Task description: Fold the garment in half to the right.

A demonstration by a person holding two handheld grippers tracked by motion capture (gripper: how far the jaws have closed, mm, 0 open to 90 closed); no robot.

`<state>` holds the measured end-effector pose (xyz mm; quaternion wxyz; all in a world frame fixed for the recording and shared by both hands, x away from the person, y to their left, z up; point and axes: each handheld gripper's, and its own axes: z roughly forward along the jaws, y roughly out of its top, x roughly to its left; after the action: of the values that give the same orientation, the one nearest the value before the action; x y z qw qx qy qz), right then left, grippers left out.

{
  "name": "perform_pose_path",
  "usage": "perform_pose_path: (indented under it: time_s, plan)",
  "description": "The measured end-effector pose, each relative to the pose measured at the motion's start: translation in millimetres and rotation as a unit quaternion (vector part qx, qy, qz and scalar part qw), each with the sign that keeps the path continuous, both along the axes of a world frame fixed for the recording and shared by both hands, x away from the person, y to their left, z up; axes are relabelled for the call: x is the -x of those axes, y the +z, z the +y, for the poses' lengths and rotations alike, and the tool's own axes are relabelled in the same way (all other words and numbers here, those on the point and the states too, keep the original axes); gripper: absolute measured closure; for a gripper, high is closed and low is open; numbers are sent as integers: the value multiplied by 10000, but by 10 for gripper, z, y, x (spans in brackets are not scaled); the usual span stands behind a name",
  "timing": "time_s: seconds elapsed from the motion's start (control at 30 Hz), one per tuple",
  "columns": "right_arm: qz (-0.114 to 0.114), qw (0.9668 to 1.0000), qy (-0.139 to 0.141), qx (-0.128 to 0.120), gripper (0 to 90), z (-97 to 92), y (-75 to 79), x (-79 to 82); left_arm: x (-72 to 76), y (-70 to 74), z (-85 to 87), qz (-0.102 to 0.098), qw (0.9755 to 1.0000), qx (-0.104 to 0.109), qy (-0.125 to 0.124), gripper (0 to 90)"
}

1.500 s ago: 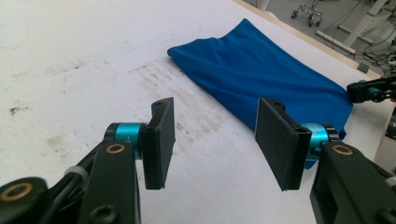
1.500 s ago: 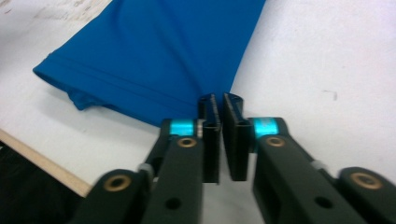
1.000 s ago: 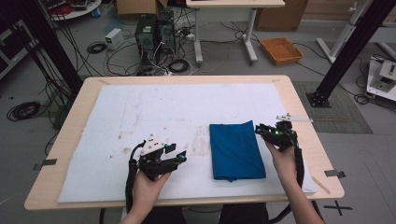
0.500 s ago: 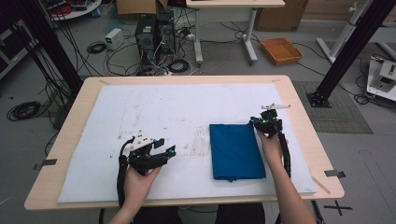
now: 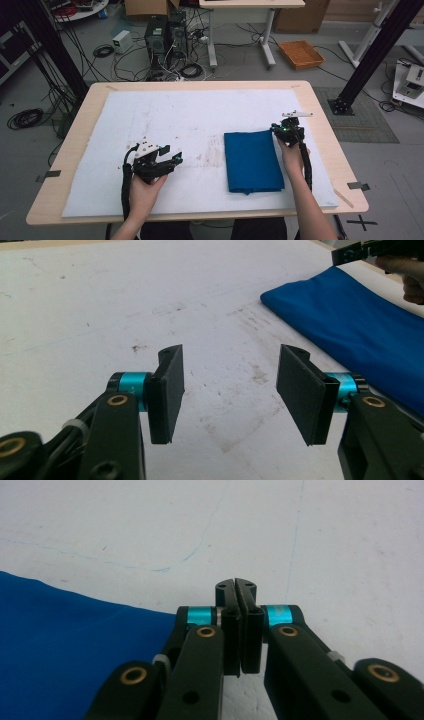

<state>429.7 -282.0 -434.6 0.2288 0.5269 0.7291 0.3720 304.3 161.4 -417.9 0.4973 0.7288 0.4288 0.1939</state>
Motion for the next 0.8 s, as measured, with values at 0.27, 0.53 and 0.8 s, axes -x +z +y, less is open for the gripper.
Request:
perform_pose_path:
  time_s: [0.27, 0.53, 0.8]
  plan:
    - [-245, 9996, 11, -160, 661, -147, 145, 183, -58, 93, 54, -147, 9999, -1, -48, 443]
    - [-366, 9974, -18, -622, 406, -405, 302, 564, -210, 293, 252, -363, 9992, -127, -142, 373]
    - [-451, 9962, 153, -733, 319, -539, 351, 766, -224, 320, 361, -553, 9978, -376, -38, 357]
